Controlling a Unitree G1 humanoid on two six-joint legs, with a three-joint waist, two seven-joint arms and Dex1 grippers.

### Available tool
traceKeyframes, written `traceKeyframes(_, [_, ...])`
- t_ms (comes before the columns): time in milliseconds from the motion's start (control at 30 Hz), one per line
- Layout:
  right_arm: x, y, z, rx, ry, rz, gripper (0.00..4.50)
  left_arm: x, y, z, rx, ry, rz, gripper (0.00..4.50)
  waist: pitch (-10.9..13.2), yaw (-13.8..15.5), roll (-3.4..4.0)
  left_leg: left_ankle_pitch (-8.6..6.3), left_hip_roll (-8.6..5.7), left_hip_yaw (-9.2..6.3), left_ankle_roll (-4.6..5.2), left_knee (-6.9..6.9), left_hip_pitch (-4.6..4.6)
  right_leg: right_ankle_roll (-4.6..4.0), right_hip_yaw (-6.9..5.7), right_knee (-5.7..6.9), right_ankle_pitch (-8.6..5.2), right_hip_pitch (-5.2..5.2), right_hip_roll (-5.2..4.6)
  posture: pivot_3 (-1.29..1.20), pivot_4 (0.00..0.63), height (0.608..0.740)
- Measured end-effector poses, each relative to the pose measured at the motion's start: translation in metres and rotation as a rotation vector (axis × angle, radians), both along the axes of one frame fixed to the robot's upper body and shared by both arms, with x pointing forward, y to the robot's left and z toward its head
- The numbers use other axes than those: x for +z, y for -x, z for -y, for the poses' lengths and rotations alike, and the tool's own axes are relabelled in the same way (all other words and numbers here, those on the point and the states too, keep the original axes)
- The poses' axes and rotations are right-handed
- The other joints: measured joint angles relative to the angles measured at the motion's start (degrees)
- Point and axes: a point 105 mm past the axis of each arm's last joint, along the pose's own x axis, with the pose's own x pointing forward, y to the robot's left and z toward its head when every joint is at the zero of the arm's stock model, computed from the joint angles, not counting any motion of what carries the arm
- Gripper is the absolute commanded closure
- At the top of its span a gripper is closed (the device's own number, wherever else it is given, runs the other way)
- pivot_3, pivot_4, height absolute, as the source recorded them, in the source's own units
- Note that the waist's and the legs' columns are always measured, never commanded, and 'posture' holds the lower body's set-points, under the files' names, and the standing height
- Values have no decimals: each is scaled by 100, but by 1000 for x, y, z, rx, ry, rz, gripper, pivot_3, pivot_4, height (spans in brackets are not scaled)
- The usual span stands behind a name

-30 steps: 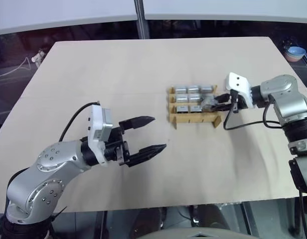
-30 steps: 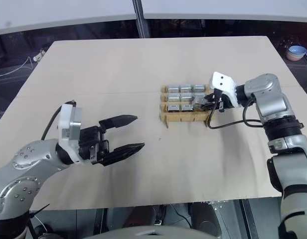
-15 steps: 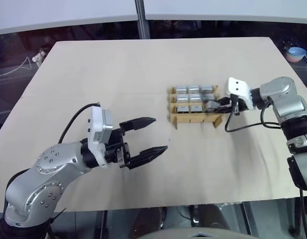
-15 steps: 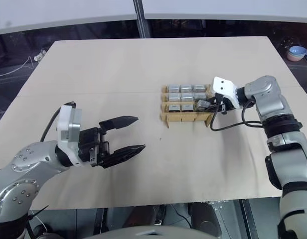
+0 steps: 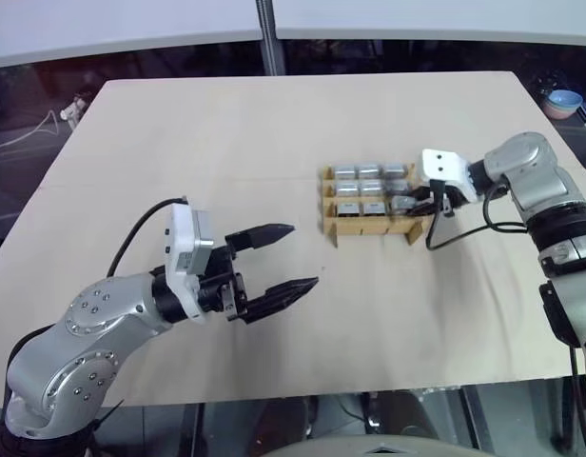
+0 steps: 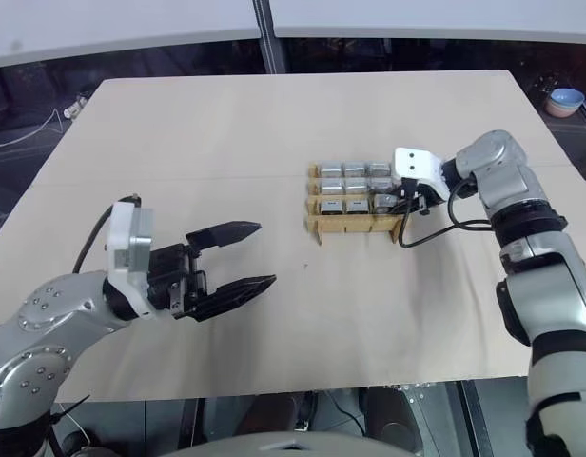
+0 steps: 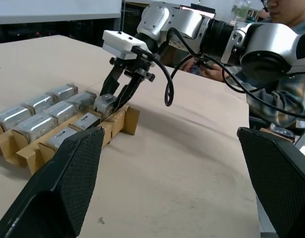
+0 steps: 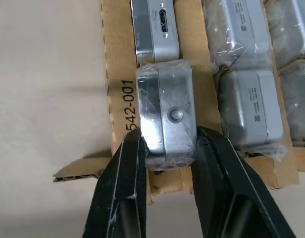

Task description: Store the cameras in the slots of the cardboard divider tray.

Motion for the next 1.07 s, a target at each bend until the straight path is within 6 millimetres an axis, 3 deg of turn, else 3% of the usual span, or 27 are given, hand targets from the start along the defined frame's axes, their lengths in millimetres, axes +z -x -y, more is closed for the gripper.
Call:
traceKeyframes(33, [1,0,0,0,-5,2,1912,0,0,0,2,1,-2,0,0,0,0,0,0,0,0,0,0,0,0,0,0,-1,0,0,150,740])
traceKeyframes(67, [1,0,0,4,-3,7,1626,-1,0,0,3,0,-3,0,0,0,0,0,0,-1,0,-1,0,0,0,0,0,-1,0,0,150,740])
traceKeyframes(233, [12,8,2,12,-60,66,1626,-2,2,0,8,8,-5,0,1,25,2,0,-1,-5,0,0,-9,0,-3,-2,0,-6,-1,0,150,740])
traceKeyframes(367, [43,35,18,-77,-238,171,1626,-4,0,-2,53,22,0,0,1,81,1,-1,-1,-12,0,-1,-21,0,-9,-8,0,-12,-3,0,150,740])
traceKeyframes(400, [51,44,20,-114,-306,191,1094,-5,-2,-4,72,33,-4,0,1,89,1,-1,0,-13,0,-4,-22,0,-9,-7,0,-14,-2,0,150,740])
traceKeyframes(433, [54,57,25,-161,-363,211,866,-5,-3,-6,91,47,-5,0,-2,109,0,0,2,-17,0,-8,-21,0,-12,-9,-1,-12,-1,0,150,740])
traceKeyframes(467, [49,73,31,-206,-405,209,296,-6,-5,-12,129,63,-10,0,-5,153,-4,-1,2,-18,0,-11,-19,-1,-14,-10,-1,-10,-1,0,150,740])
traceKeyframes(500, [39,87,37,-261,-430,190,47,-9,-7,-19,163,65,-18,0,-5,167,-3,-1,2,-16,0,-11,-20,-1,-13,-9,-1,-10,-1,0,150,740])
traceKeyframes(633, [3,124,56,-485,-547,183,47,-22,-13,-41,274,27,-31,0,-4,172,0,-1,0,4,0,-9,5,1,7,4,0,7,-2,0,150,740])
traceKeyframes(833, [-7,164,79,-602,-583,218,47,-30,-7,-63,341,-7,-57,0,-2,153,4,-4,4,3,2,-24,88,1,3,-10,-2,90,-1,0,150,740])
traceKeyframes(1067, [-16,178,83,-611,-576,246,47,-39,-7,-79,390,-59,-82,0,-3,164,2,-5,5,2,3,-27,120,1,2,-12,-3,120,-2,0,150,740])
